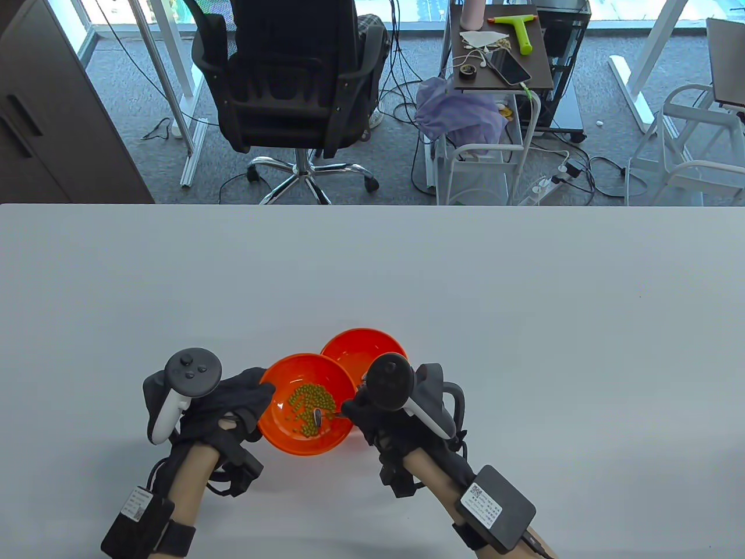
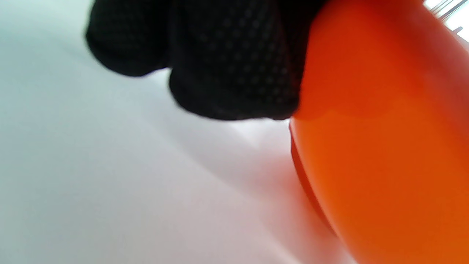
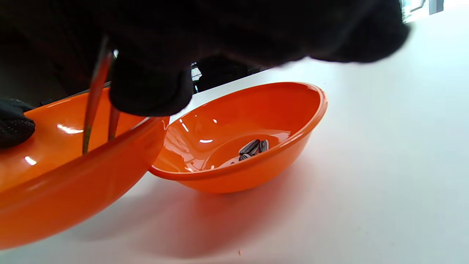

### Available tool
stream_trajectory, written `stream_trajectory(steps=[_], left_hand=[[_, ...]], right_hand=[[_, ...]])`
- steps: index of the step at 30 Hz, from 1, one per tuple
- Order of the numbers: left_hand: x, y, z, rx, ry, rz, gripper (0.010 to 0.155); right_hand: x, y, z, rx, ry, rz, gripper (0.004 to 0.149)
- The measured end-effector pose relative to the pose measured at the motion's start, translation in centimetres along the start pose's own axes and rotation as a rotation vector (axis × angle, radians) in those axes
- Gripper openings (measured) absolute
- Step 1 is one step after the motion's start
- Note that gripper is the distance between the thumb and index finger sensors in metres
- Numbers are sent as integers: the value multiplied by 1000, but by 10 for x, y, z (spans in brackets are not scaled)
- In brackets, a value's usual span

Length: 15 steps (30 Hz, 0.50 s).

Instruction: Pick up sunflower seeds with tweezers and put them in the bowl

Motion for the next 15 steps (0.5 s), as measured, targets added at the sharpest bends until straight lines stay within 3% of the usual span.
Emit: stream_trajectory(steps=[15], left_hand=[[4,2,0,12,-10,10,50]], right_hand=[[-30,44,-7,107,70,-152,37]])
Point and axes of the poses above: the tracker on the back of each hand, its own y axis roughly to the little-finger side, its own z axis roughly from the fingertips to the wrist, x = y × z, the point moved 5 cm from there along -z, roughly from the wrist to the fingertips, and after that the axes turned 13 degrees about z, right-handed, at the moved point
